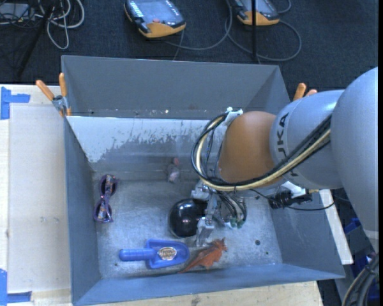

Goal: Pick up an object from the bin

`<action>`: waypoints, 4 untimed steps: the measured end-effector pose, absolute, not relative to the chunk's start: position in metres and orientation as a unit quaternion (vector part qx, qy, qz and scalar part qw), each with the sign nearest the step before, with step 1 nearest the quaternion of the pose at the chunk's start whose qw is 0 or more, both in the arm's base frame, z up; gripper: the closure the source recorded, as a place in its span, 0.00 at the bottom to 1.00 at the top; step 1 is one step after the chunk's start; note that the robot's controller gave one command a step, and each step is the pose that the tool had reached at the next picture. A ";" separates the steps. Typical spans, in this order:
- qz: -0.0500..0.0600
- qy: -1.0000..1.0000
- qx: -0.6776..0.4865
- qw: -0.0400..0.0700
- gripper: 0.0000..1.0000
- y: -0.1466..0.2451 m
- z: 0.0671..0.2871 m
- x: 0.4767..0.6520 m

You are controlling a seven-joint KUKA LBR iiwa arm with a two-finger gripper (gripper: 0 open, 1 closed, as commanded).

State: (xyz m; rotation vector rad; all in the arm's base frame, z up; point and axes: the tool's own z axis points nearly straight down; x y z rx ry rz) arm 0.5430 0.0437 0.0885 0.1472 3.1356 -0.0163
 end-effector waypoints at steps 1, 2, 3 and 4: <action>-0.003 0.999 0.049 0.006 1.00 0.042 0.090 0.540; -0.002 0.999 0.046 -0.006 1.00 0.045 0.126 0.538; -0.001 0.999 0.045 -0.002 1.00 0.048 0.153 0.542; 0.000 0.998 0.063 -0.003 1.00 0.049 0.210 0.543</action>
Offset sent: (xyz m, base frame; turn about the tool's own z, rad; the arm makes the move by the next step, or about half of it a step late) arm 0.0008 0.0025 0.0574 -0.0040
